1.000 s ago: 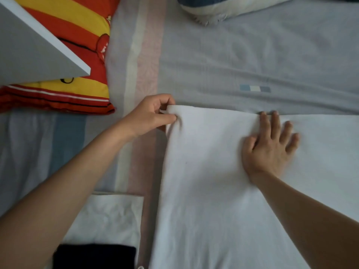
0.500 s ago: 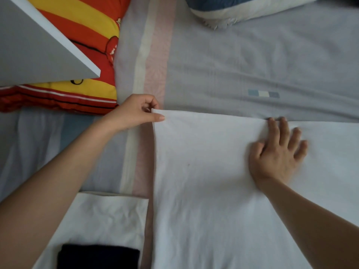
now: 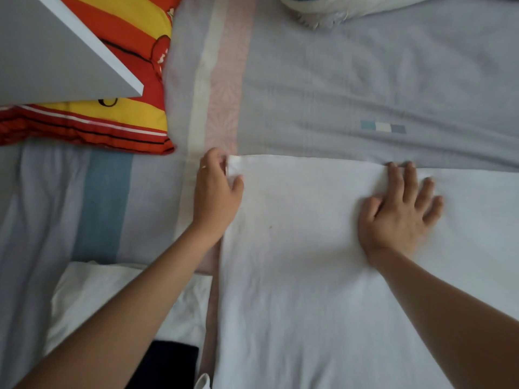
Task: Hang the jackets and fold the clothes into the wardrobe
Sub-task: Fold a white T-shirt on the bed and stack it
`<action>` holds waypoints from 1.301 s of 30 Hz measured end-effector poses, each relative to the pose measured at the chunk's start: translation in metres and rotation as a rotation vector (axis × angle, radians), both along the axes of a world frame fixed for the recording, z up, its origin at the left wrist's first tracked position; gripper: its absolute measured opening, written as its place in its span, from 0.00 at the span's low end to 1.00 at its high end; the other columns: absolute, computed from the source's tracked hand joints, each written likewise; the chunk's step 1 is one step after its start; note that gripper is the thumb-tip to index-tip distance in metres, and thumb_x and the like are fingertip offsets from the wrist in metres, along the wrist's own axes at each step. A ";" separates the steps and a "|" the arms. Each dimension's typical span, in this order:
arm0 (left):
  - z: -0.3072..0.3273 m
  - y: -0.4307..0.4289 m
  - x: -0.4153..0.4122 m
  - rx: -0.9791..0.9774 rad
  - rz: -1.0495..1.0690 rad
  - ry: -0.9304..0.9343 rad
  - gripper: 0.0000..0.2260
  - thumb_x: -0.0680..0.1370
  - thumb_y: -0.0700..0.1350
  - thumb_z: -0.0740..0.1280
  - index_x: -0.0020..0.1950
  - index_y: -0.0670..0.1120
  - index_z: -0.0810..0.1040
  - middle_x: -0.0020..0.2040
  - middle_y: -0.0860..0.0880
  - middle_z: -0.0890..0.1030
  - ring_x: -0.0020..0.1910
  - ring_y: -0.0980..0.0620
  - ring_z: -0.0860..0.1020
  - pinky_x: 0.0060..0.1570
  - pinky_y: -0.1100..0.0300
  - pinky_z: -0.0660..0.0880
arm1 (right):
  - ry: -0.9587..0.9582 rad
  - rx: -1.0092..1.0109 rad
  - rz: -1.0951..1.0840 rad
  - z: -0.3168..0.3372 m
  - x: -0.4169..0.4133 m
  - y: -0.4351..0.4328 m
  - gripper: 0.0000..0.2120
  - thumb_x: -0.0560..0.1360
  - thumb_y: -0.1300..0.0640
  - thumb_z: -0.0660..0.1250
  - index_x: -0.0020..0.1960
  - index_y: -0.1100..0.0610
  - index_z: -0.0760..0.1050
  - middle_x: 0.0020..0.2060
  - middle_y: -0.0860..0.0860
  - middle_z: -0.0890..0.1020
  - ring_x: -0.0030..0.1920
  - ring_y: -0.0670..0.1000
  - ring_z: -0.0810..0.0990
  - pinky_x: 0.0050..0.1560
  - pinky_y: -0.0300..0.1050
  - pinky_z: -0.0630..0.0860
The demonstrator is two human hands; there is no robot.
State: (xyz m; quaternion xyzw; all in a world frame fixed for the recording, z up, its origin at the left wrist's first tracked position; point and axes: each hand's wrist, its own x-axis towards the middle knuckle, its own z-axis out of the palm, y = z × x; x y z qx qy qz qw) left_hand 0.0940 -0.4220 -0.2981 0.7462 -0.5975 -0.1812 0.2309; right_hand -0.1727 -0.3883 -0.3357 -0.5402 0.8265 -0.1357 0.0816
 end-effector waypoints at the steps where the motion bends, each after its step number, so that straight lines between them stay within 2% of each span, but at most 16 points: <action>1: 0.001 0.006 -0.002 0.050 0.104 0.113 0.25 0.72 0.40 0.70 0.66 0.40 0.66 0.53 0.43 0.78 0.52 0.41 0.77 0.50 0.52 0.74 | -0.003 0.000 0.001 0.000 0.000 0.000 0.31 0.71 0.51 0.53 0.75 0.49 0.60 0.76 0.50 0.59 0.76 0.60 0.53 0.74 0.58 0.43; 3: 0.002 0.017 0.001 0.188 0.204 0.246 0.26 0.70 0.48 0.72 0.64 0.44 0.67 0.48 0.48 0.79 0.49 0.46 0.79 0.49 0.54 0.75 | -0.006 0.001 0.004 0.001 0.000 -0.001 0.31 0.71 0.51 0.53 0.75 0.49 0.60 0.76 0.50 0.59 0.76 0.59 0.53 0.74 0.58 0.43; 6: 0.007 0.029 0.010 0.350 0.140 0.236 0.24 0.64 0.57 0.68 0.55 0.46 0.75 0.46 0.49 0.83 0.46 0.47 0.81 0.48 0.50 0.77 | -0.006 0.007 0.006 0.002 0.000 0.000 0.31 0.72 0.51 0.53 0.75 0.49 0.59 0.76 0.50 0.58 0.76 0.59 0.53 0.74 0.58 0.43; 9: 0.007 0.034 0.015 0.303 0.108 0.167 0.12 0.71 0.51 0.71 0.43 0.43 0.76 0.37 0.49 0.80 0.38 0.46 0.78 0.39 0.53 0.72 | -0.006 0.007 0.008 0.002 0.000 0.000 0.31 0.72 0.51 0.53 0.75 0.49 0.59 0.76 0.50 0.59 0.76 0.60 0.53 0.74 0.59 0.44; 12: 0.003 0.035 0.015 0.180 0.142 0.112 0.09 0.72 0.45 0.72 0.39 0.45 0.72 0.32 0.52 0.74 0.33 0.48 0.72 0.34 0.56 0.65 | -0.008 0.010 0.010 0.002 0.001 -0.001 0.31 0.72 0.52 0.53 0.75 0.49 0.59 0.76 0.50 0.59 0.76 0.60 0.54 0.74 0.59 0.44; 16: -0.003 0.048 0.004 0.076 0.247 0.104 0.08 0.74 0.46 0.71 0.46 0.45 0.75 0.38 0.52 0.77 0.39 0.48 0.76 0.39 0.56 0.70 | 0.004 0.037 0.016 0.001 0.000 0.000 0.31 0.72 0.52 0.53 0.75 0.49 0.58 0.77 0.49 0.58 0.76 0.60 0.53 0.74 0.59 0.44; 20: 0.005 0.070 -0.003 0.132 0.290 0.228 0.15 0.75 0.50 0.70 0.57 0.45 0.70 0.46 0.50 0.78 0.44 0.49 0.77 0.45 0.57 0.72 | 0.013 0.041 0.022 -0.001 -0.002 -0.001 0.31 0.73 0.52 0.55 0.76 0.49 0.58 0.77 0.49 0.57 0.76 0.59 0.53 0.74 0.58 0.44; 22: 0.010 0.094 -0.002 0.205 0.278 0.308 0.17 0.74 0.49 0.71 0.57 0.49 0.68 0.47 0.50 0.79 0.46 0.50 0.78 0.47 0.57 0.74 | 0.000 0.062 0.017 -0.002 0.000 0.001 0.30 0.74 0.53 0.56 0.76 0.49 0.58 0.77 0.49 0.57 0.76 0.59 0.53 0.74 0.58 0.43; 25: 0.017 0.138 -0.002 0.240 0.243 0.342 0.22 0.69 0.48 0.75 0.56 0.53 0.67 0.45 0.58 0.79 0.48 0.50 0.81 0.50 0.53 0.76 | 0.005 0.050 0.018 0.001 0.000 0.001 0.31 0.73 0.51 0.55 0.76 0.49 0.57 0.77 0.49 0.57 0.76 0.59 0.53 0.74 0.57 0.44; 29: 0.021 0.177 0.000 0.406 0.173 0.282 0.27 0.61 0.57 0.67 0.57 0.60 0.64 0.47 0.56 0.81 0.49 0.47 0.81 0.51 0.46 0.77 | -0.023 0.104 0.033 0.004 -0.003 -0.006 0.30 0.76 0.51 0.54 0.77 0.48 0.54 0.78 0.48 0.53 0.77 0.58 0.50 0.74 0.57 0.41; 31: 0.022 0.204 0.003 0.485 0.135 0.258 0.28 0.60 0.55 0.66 0.59 0.60 0.62 0.47 0.52 0.82 0.47 0.46 0.81 0.50 0.47 0.77 | -0.038 0.200 0.071 0.007 -0.005 -0.003 0.29 0.77 0.51 0.53 0.77 0.47 0.51 0.78 0.47 0.49 0.77 0.57 0.46 0.74 0.57 0.39; 34: 0.024 0.234 0.008 0.520 0.068 0.224 0.29 0.62 0.53 0.65 0.61 0.58 0.60 0.46 0.52 0.82 0.45 0.47 0.81 0.47 0.49 0.77 | -0.169 0.350 0.134 0.022 -0.018 -0.008 0.28 0.80 0.48 0.51 0.78 0.46 0.48 0.78 0.46 0.45 0.77 0.57 0.44 0.75 0.56 0.39; 35: 0.029 0.245 0.011 0.510 0.041 0.208 0.29 0.63 0.52 0.66 0.62 0.57 0.60 0.46 0.52 0.82 0.44 0.47 0.81 0.46 0.50 0.77 | -0.244 0.326 0.163 0.033 -0.023 0.001 0.27 0.81 0.47 0.52 0.78 0.48 0.49 0.78 0.47 0.48 0.77 0.56 0.46 0.76 0.54 0.43; 37: 0.033 0.251 0.015 0.470 -0.032 0.088 0.29 0.67 0.49 0.70 0.64 0.54 0.61 0.47 0.50 0.82 0.46 0.43 0.81 0.45 0.51 0.76 | -0.356 0.150 0.201 0.049 -0.028 0.031 0.26 0.81 0.49 0.54 0.77 0.53 0.55 0.77 0.52 0.57 0.76 0.56 0.55 0.75 0.51 0.52; 39: 0.036 0.258 0.020 0.404 -0.115 -0.183 0.28 0.71 0.49 0.71 0.66 0.49 0.63 0.50 0.47 0.82 0.49 0.39 0.80 0.47 0.51 0.73 | -0.298 0.042 0.233 0.062 -0.015 0.094 0.27 0.78 0.51 0.55 0.75 0.57 0.59 0.73 0.56 0.64 0.74 0.57 0.61 0.73 0.51 0.57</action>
